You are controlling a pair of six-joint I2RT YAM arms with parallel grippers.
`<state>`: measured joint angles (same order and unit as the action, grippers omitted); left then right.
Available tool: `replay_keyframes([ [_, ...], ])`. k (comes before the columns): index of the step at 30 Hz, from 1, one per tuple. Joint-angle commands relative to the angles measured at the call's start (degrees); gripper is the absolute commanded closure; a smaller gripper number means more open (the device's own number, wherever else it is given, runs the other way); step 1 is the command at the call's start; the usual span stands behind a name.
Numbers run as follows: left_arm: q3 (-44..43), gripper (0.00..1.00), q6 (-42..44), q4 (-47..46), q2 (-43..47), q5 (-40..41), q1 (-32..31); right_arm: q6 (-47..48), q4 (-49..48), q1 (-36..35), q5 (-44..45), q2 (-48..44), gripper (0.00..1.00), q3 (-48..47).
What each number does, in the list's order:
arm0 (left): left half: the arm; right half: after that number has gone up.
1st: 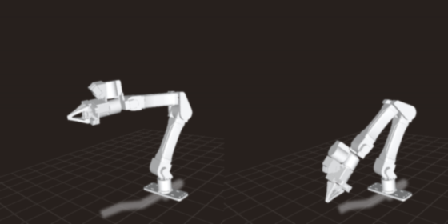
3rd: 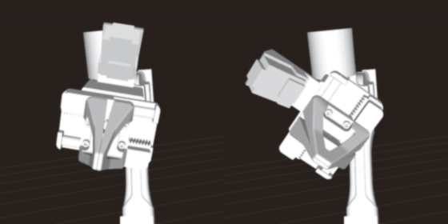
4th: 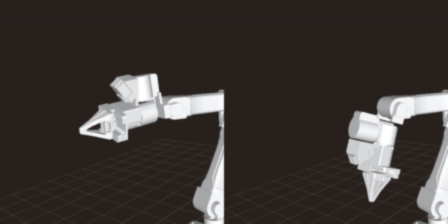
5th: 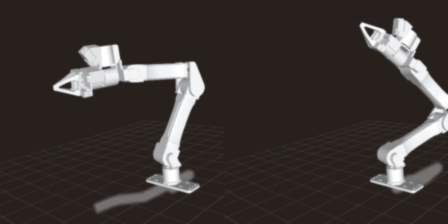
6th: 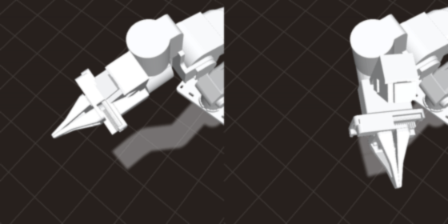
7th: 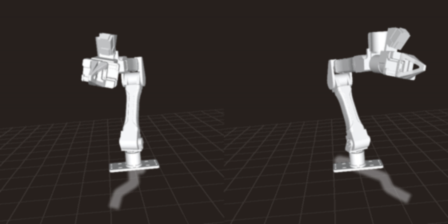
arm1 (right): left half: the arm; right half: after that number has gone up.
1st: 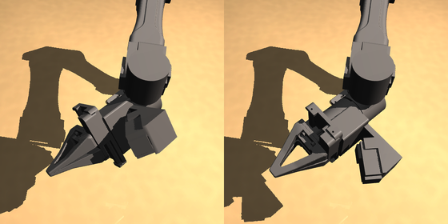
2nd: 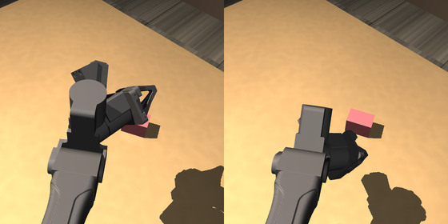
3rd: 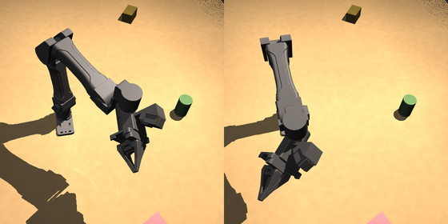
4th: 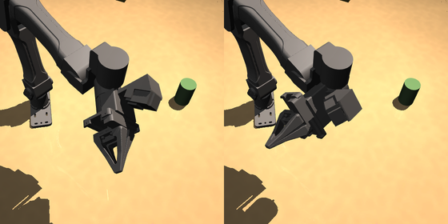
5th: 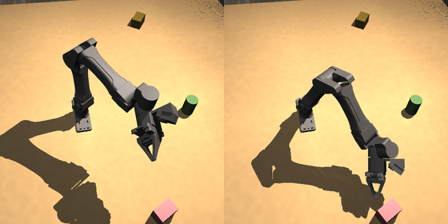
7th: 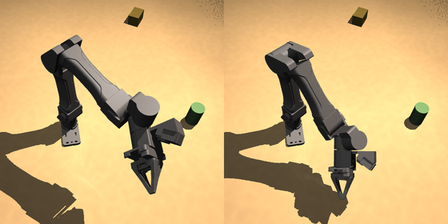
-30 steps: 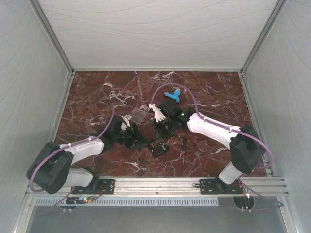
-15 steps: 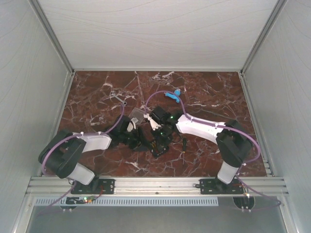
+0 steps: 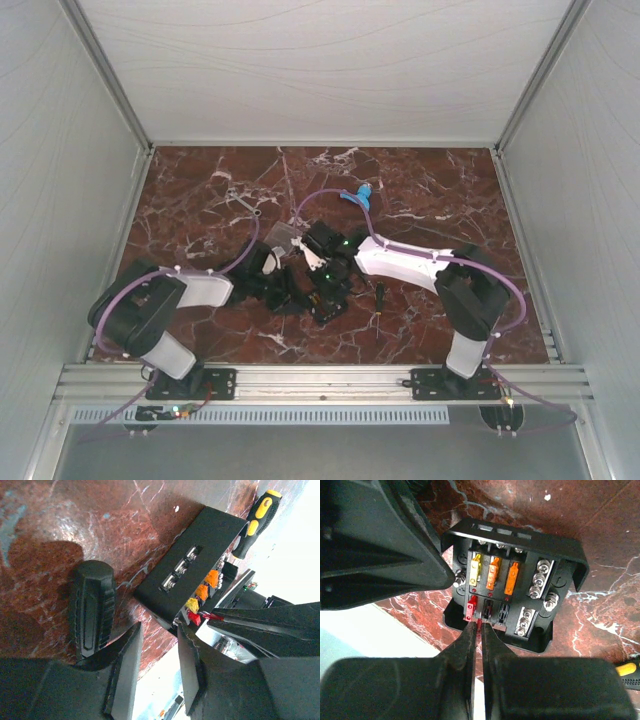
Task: Snap on the fuse box
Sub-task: Install the fuse at the fuse box base.
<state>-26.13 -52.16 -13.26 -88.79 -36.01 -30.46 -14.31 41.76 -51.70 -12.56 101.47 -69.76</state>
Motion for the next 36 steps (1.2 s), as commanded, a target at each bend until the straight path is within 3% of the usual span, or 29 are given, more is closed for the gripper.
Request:
replay_keyframes([
  [1,-1.9,0.65,0.3,-2.6,-0.97,-0.66,-0.3,0.98,0.85,-0.87,1.66,1.49,1.0,-2.62],
  [15,-1.99,0.66,0.12,-3.03,-2.58,-0.49,-0.26,2.47,6.04,-1.86,6.25,1.48,1.0,-5.94],
  [36,-1.96,0.67,0.13,-2.75,-2.44,0.04,-0.83,3.45,6.54,-3.6,6.14,5.56,1.0,-6.98],
])
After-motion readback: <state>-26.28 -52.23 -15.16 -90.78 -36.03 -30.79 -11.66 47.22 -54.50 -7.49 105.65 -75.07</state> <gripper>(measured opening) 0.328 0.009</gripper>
